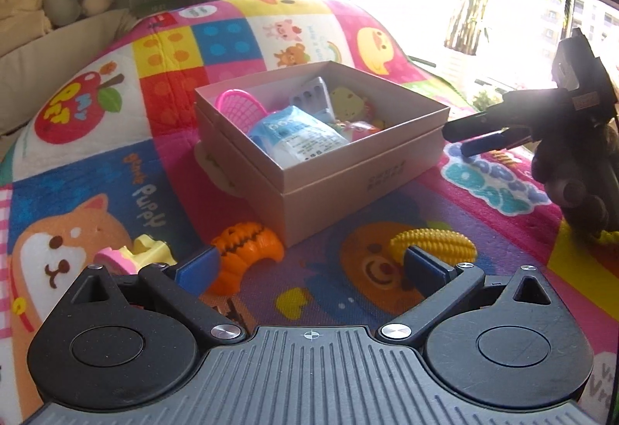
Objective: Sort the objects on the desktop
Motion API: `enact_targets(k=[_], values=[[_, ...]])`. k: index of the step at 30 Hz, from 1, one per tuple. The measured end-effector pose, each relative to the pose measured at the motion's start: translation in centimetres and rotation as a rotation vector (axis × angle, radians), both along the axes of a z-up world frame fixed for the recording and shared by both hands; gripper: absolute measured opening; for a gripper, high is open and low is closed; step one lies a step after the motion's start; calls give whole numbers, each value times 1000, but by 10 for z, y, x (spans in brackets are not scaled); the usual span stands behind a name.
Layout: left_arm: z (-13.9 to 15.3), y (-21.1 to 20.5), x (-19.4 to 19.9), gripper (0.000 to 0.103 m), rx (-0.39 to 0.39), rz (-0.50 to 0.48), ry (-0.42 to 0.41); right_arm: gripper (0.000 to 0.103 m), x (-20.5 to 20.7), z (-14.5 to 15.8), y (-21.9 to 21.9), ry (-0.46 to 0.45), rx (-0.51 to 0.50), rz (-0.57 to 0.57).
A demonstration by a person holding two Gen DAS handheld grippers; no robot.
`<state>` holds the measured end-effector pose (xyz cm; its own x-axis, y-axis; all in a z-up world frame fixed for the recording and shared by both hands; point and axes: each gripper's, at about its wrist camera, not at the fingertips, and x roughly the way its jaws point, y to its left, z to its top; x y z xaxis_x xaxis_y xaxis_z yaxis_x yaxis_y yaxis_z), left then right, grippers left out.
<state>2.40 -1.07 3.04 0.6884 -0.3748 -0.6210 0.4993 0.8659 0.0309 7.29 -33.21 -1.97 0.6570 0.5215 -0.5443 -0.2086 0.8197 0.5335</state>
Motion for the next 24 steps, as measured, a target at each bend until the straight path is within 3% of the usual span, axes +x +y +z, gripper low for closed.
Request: enact_targets(k=[4, 9, 14, 20, 24], values=[[-7, -3, 24, 103, 31, 86, -2, 103, -4, 1, 11, -26, -66, 11], [-16, -6, 43, 103, 32, 98, 49, 103, -14, 3, 19, -28, -106, 36], [-15, -12, 15, 103, 6, 56, 85, 103, -43, 8, 37, -65, -223, 114], [-9, -14, -26, 103, -121, -17, 143, 103, -59, 5, 53, -75, -319, 123], [-6, -16, -33, 103, -84, 72, 62, 103, -57, 5, 52, -53, -282, 67]])
